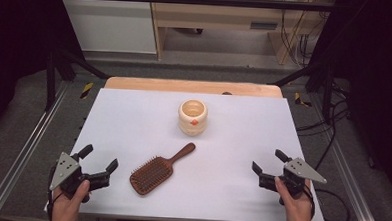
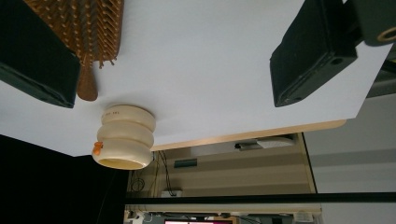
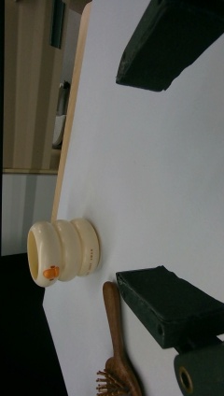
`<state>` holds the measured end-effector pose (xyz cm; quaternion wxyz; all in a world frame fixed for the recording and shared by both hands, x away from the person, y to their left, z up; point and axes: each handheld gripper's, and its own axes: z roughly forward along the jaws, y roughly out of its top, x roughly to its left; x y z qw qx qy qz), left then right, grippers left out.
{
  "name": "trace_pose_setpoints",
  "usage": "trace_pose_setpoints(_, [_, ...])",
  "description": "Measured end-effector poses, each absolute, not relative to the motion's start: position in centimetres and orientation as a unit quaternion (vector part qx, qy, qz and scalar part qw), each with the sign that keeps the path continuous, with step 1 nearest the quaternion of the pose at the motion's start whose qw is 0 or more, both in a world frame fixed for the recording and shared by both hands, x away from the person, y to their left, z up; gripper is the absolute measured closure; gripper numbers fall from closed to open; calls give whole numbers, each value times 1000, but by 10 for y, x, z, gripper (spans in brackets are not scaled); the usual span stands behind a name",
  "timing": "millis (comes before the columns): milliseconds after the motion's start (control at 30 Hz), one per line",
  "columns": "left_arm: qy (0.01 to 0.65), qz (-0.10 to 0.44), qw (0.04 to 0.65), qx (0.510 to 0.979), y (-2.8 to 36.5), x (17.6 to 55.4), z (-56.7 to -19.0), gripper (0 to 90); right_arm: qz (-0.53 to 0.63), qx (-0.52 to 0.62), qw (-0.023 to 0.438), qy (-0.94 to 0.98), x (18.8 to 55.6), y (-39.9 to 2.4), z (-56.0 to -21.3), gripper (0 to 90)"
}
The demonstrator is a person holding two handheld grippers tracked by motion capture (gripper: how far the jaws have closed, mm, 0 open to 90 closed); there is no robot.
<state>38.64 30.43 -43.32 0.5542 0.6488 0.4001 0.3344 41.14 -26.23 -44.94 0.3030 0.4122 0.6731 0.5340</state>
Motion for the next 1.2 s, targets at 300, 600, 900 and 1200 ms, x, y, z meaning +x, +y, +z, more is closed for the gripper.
trace_pose_setpoints(300, [408, 328, 546, 654, 302, 385, -434, 22, 525, 408, 304, 682, 413, -259, -451, 59])
trace_pose_setpoints(600, [409, 329, 549, 650, 304, 381, -433, 23, 524, 407, 305, 683, 412, -257, -451, 53])
trace_pose_setpoints(900, [428, 314, 523, 667, 301, 378, -436, 104, 520, 405, 302, 689, 413, -254, -452, 53])
trace_pose_setpoints(1200, [425, 286, 494, 702, 296, 371, -440, 436, 518, 410, 302, 687, 412, -255, -452, 56])
